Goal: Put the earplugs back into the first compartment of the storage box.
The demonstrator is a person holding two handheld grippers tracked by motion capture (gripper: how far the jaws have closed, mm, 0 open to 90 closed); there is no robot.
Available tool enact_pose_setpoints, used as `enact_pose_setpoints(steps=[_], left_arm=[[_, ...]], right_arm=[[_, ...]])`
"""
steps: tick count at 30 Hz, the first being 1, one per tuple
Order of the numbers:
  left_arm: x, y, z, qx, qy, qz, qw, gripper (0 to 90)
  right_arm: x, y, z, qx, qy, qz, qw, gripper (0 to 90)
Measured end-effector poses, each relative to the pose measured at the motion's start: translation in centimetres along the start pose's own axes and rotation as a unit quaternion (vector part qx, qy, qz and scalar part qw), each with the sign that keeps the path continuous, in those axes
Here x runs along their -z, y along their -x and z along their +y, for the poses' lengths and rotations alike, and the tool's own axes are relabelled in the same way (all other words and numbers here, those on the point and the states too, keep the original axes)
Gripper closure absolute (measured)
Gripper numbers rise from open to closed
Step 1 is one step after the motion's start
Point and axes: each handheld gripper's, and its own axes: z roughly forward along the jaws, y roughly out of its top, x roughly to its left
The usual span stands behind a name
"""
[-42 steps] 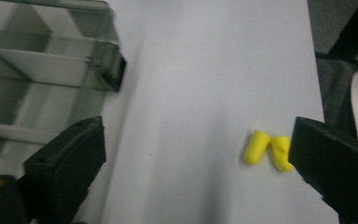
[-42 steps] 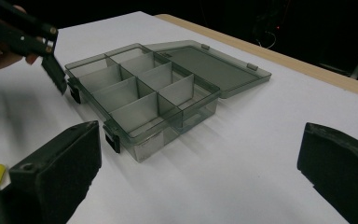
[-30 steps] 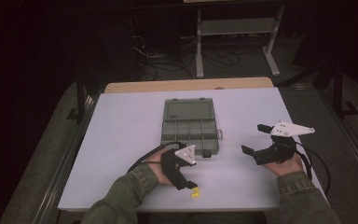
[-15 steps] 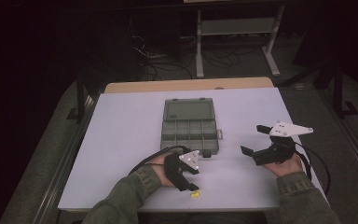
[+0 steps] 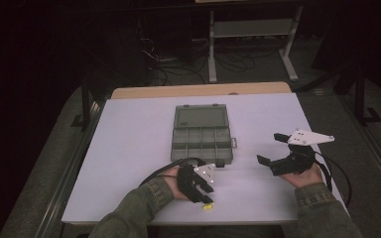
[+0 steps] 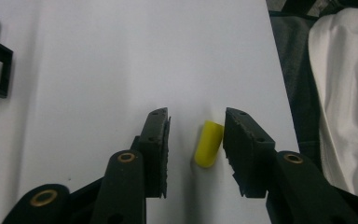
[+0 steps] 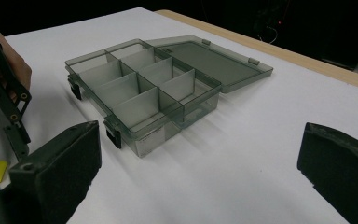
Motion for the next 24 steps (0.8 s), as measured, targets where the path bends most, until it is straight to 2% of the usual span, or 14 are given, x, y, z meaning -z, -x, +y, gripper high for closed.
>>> enact_pose_setpoints(steps=[7,10,17,24], left_arm=[[-0.19,-0.05,0.01,-0.001,0.001,-0.018,0.9998,70.3],[-0.48,0.05,0.16,-0.004,-0.008,-0.035,0.9993,79.7],[-0.4,-0.08,0.29,0.0,-0.012,-0.04,0.9991,82.2],[0.32,-0.17,0.36,0.0,-0.007,-0.027,0.9996,82.5]], right_arm=[[0.14,0.21,-0.06,-0.009,0.005,-0.001,0.9999,0.0],[0.13,0.23,-0.08,-0.009,0.005,-0.001,0.9999,0.0],[0.09,0.19,-0.07,-0.009,0.004,-0.001,1.0,0.0],[0.18,0.23,-0.07,-0.01,0.004,-0.001,0.9999,0.0]])
